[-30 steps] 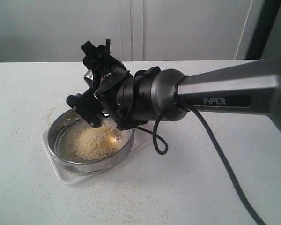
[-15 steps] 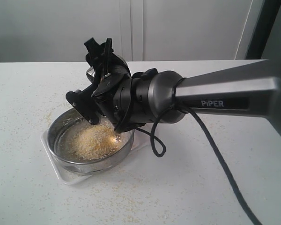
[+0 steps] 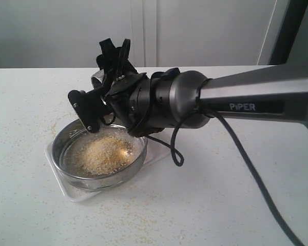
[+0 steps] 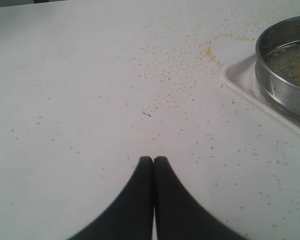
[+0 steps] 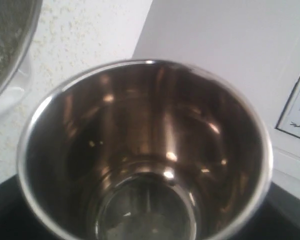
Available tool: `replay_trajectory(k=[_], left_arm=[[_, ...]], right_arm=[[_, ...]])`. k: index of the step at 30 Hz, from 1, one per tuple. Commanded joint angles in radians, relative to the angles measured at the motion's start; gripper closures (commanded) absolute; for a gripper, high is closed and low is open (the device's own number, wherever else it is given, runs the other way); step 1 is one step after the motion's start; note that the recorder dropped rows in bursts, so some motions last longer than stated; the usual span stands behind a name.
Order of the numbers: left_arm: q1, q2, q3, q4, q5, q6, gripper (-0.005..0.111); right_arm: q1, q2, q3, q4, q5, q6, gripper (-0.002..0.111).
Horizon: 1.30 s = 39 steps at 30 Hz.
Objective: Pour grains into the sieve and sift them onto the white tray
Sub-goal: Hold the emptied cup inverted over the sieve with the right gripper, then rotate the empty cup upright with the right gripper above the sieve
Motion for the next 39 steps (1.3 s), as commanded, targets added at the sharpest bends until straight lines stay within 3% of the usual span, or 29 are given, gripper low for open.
replay_trajectory(k=[1, 7, 21, 39], left_arm=[[0.002, -0.004, 0.004, -0.009, 0.001, 0.000, 0.107], [0.002, -0.004, 0.004, -0.009, 0.001, 0.000, 0.107], [0.002, -0.004, 0.004, -0.009, 0.001, 0.000, 0.107], [0.002, -0.004, 0.004, -0.009, 0.001, 0.000, 0.107]], right_arm=[[-0.049, -0.075, -0.004, 0.199, -0.094, 0.018, 0.108], [-0.122, -0.150, 0.000, 0.494, -0.233, 0.012, 0.108], [-0.233, -0.289, 0.220, 0.762, -0.483, 0.018, 0.108], [-0.237, -0.370, 0.459, 0.802, -0.902, 0.306, 0.108]])
